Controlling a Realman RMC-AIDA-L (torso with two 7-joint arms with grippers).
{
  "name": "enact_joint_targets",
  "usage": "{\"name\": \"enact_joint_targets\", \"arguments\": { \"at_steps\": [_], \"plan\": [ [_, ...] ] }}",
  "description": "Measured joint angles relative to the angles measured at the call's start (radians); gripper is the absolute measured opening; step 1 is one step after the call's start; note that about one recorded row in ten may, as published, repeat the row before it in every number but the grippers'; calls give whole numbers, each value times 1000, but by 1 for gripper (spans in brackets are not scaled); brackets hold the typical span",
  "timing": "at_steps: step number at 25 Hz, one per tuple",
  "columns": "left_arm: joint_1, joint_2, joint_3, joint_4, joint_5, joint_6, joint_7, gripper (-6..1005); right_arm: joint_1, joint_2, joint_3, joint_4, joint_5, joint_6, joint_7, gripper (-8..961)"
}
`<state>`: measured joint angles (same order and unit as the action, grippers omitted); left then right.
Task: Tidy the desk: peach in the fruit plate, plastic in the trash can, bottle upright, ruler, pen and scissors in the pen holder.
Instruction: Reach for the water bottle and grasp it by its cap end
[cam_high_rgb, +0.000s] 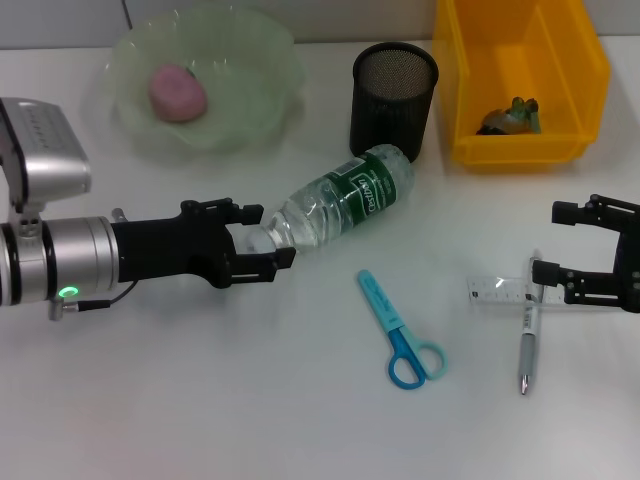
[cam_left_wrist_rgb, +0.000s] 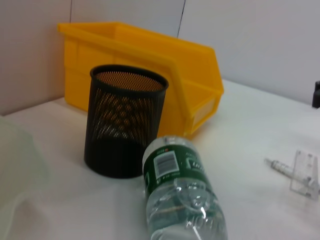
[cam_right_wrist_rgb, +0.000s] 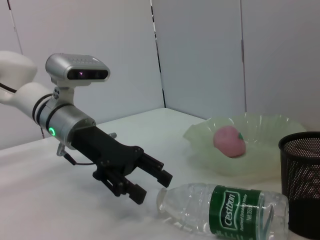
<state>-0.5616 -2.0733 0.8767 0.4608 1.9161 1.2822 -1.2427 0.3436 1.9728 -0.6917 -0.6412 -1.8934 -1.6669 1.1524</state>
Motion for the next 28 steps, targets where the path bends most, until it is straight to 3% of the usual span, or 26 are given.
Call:
{"name": "enact_joint_targets", "arguments": {
  "at_steps": [28],
  "plan": [
    [-21,-7,33,-58,-19,-122,102,785,0,5,0,2,1,0,10,829]
  ]
}}
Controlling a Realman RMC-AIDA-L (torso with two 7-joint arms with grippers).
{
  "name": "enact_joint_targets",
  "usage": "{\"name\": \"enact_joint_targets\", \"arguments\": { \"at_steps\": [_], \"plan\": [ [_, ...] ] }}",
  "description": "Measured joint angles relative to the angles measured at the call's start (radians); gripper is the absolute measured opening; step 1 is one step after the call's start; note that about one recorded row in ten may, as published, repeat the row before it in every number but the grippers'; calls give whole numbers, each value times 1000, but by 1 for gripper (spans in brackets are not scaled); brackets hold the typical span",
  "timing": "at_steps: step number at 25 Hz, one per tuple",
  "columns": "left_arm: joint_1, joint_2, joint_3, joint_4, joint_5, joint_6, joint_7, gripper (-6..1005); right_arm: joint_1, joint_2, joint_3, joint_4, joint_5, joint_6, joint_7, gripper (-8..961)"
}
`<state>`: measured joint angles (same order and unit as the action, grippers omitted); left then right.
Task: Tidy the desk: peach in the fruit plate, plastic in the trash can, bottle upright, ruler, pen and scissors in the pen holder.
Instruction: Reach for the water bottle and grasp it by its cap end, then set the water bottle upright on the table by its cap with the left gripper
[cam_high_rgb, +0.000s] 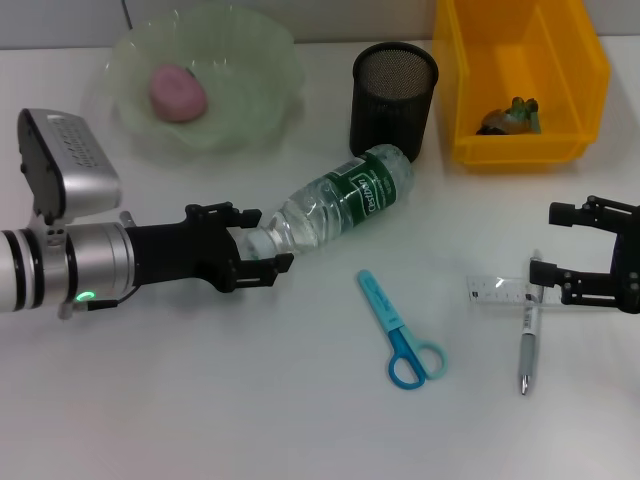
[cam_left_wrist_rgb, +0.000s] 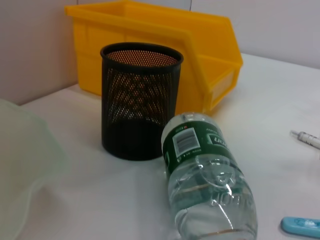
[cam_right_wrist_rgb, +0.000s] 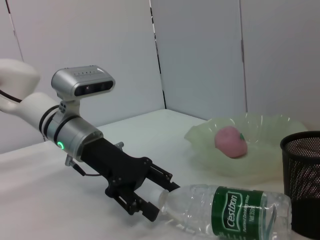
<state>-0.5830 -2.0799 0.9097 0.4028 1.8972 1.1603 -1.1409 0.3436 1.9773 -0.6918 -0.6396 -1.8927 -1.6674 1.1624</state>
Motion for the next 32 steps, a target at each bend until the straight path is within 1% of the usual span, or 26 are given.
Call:
{"name": "enact_joint_targets", "arguments": {
  "at_steps": [4,10,16,21,23,24,27,28,29,30,32],
  "plan": [
    [-20,0,0,-33,0,-18,26,784,0,0,0,0,1,1,6,829],
    [-26,0,0,-37,0,-20,30,783,0,0,0,0,0,2,10,829],
    [-23,3,-2,-30,0,-15,20,697,-2,0,0,-1,0,3,11,829],
    [-20,5,-2,-25,-1,2,13,475,-5,0,0,-2,2,2,11,829],
    [-19,6,-4,-22,-3,10,13,464,-6,0,0,-2,3,1,11,829],
    [-10,7,-7,-7,-22,39,14,459,-7,0,0,-2,4,0,11,829],
    [2,9,-7,10,-45,68,11,448,-9,0,0,-2,5,-2,11,829],
    [8,10,-7,24,-52,82,5,448,-9,0,0,-2,5,-3,11,829],
    [31,11,-8,83,-61,122,-32,448,-10,0,1,-2,5,-4,11,829],
    [37,11,-8,102,-62,136,-47,448,-10,0,2,-2,5,-4,11,829],
    [37,11,-8,102,-62,136,-47,448,-10,0,2,-2,6,-4,11,829]
  ]
}}
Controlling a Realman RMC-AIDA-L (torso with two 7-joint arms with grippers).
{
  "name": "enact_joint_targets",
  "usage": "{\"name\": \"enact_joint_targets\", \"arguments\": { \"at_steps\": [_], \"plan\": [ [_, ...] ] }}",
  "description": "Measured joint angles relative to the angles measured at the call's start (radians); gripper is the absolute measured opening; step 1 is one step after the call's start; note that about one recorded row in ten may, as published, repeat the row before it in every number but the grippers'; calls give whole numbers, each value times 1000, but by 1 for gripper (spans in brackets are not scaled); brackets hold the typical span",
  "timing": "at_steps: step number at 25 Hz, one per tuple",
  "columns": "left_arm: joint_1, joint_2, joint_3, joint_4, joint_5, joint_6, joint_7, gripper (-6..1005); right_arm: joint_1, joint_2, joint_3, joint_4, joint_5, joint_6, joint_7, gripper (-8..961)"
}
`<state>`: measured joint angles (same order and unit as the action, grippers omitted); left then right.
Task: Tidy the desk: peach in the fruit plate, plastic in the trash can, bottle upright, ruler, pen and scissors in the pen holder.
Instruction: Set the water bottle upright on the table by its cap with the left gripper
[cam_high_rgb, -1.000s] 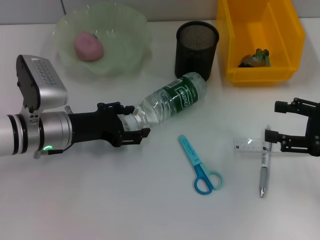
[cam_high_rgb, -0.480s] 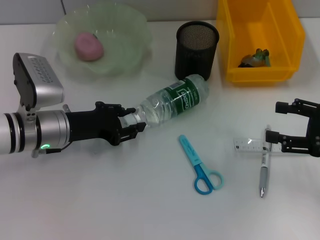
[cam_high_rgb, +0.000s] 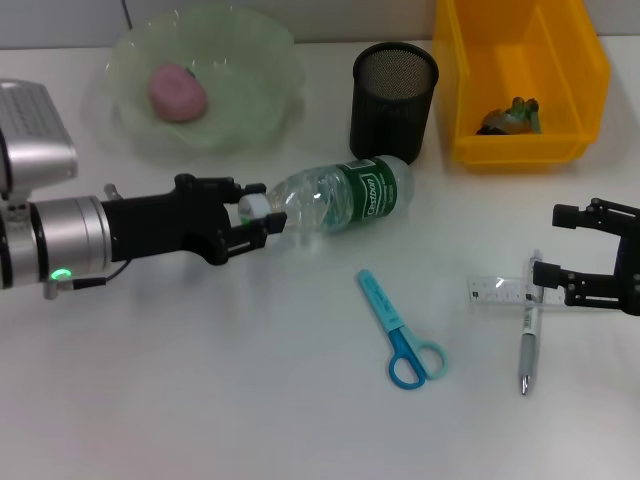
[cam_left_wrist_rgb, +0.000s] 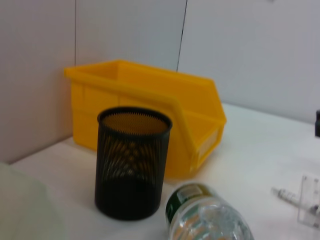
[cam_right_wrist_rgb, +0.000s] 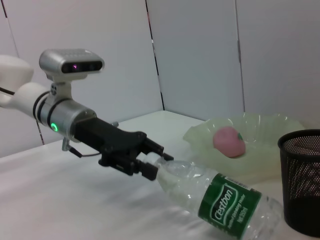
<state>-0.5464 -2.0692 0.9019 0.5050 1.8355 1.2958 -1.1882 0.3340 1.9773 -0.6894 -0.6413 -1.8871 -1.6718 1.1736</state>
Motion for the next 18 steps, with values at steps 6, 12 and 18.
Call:
{"name": "enact_joint_targets", "arguments": {
  "at_steps": [6,12,18],
  "plan": [
    [22,0,0,92,-27,67,-69,448,-2,0,1,0,0,0,0,829],
    [29,0,0,147,-48,106,-111,448,-10,0,1,0,0,-2,-1,829],
    [31,0,0,177,-68,129,-133,448,-14,0,1,0,0,-2,-2,828]
  ]
}}
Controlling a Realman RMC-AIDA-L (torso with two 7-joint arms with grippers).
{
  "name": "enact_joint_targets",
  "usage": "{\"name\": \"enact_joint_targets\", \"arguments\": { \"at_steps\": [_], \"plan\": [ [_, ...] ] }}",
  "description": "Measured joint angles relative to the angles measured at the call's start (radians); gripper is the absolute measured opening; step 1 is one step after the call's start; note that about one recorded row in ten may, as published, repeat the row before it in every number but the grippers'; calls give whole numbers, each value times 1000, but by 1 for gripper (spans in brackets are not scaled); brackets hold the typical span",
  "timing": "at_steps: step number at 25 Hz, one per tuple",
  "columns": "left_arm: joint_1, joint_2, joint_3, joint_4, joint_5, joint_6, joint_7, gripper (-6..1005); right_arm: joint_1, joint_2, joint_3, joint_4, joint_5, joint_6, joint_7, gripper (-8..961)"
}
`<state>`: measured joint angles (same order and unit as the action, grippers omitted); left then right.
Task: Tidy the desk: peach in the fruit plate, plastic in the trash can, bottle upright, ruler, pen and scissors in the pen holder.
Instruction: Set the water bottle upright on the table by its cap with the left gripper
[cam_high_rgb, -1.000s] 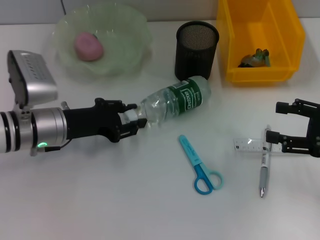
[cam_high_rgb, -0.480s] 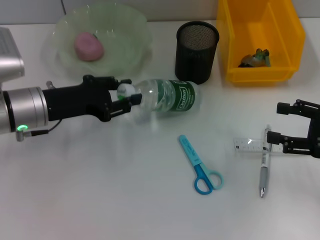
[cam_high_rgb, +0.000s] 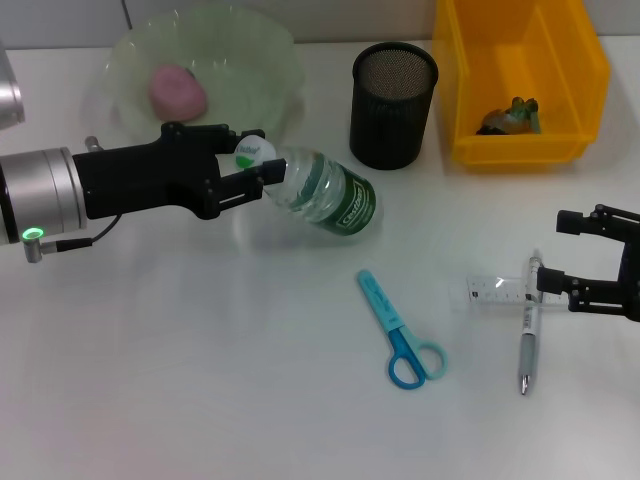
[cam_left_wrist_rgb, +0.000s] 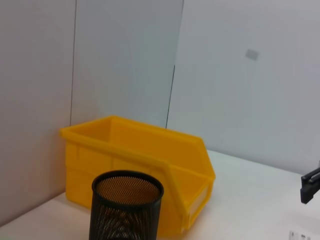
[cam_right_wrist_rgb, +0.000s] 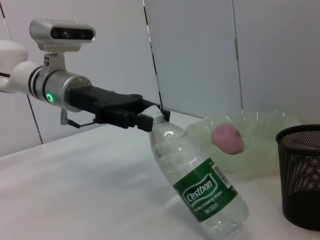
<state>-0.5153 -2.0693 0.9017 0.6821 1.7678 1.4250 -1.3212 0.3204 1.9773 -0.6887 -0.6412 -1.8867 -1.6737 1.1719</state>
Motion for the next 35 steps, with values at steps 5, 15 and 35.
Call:
{"name": "enact_joint_targets", "arguments": {
  "at_steps": [5,15,35],
  "plan": [
    [0,0,-1,25,-10,12,-15,449,-1,-1,8,0,0,-2,-2,828],
    [1,0,-1,64,-17,27,-43,449,-2,-2,11,0,0,-6,-6,828],
    [57,6,-48,140,-24,23,-55,445,1,4,12,0,0,-8,-2,829]
  ]
}}
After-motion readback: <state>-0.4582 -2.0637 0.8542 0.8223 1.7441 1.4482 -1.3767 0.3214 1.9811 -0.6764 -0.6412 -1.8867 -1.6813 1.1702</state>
